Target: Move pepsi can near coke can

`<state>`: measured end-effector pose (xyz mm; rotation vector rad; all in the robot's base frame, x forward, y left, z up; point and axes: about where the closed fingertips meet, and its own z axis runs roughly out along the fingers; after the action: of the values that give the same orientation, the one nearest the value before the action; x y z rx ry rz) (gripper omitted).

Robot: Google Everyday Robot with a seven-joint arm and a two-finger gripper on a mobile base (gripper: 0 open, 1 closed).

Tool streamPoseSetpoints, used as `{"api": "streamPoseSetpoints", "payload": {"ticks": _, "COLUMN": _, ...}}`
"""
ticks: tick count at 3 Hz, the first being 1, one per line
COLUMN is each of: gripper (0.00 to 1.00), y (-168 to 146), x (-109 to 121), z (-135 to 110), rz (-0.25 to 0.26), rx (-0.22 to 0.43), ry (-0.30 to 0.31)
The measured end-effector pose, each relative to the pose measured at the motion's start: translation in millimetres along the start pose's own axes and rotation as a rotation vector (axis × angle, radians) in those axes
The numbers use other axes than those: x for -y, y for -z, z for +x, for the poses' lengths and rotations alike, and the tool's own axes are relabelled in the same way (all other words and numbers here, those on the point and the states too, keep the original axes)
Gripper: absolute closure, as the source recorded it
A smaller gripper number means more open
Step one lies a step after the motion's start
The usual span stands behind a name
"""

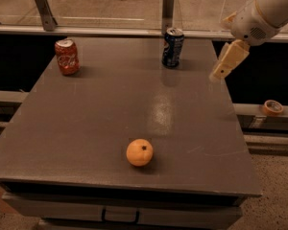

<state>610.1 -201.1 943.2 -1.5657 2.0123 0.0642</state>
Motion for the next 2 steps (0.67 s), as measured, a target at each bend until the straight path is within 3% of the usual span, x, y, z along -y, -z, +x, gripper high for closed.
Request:
{"api": "streamPoseSetpoints", "payload": {"ticks": 1, "gripper": 0.0, "y": -43.1, "x": 45.4, "z": -18.0, "rz": 0.029, "rx": 0.129, "ry": -0.047}}
{"api": "streamPoseSetpoints", "payload": {"ticks": 2, "gripper": 0.0, "y": -79.8, "x": 72.8, "z": -38.1, "rz": 0.031, "rx": 0.23, "ry": -0.119}}
